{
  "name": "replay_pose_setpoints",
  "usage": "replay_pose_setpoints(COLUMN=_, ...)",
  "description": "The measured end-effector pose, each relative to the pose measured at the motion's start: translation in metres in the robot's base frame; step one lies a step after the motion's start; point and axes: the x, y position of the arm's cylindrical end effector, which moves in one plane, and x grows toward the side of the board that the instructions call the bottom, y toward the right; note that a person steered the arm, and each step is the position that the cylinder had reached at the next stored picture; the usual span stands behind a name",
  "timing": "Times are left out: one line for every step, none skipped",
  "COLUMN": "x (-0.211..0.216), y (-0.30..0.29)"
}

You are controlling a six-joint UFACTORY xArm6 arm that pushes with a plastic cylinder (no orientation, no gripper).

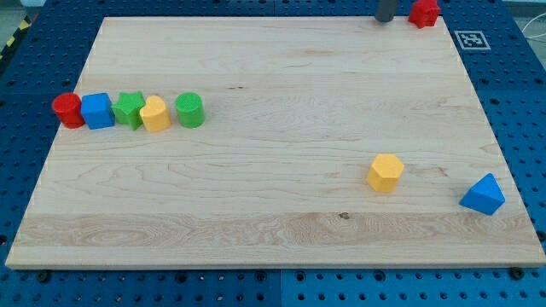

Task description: Push red star a bit left

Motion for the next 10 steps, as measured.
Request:
replay_pose_setpoints(x=0.000, y=0.000)
replay_pose_setpoints(x=0.008, y=0.016)
replay_pose_setpoints(x=0.062, y=0.050)
replay_pose_setpoints(x=0.066, y=0.114)
replay_pose_setpoints(x=0.040, y=0.155)
replay_pose_setpoints(x=0.000, y=0.154)
replay_pose_setpoints(x=0.000, y=0.154)
replay_pose_setpoints(x=-0.001, y=0.147)
replay_pose_setpoints(x=-0.001, y=0.115)
replay_pose_setpoints(x=-0.001, y=0.078)
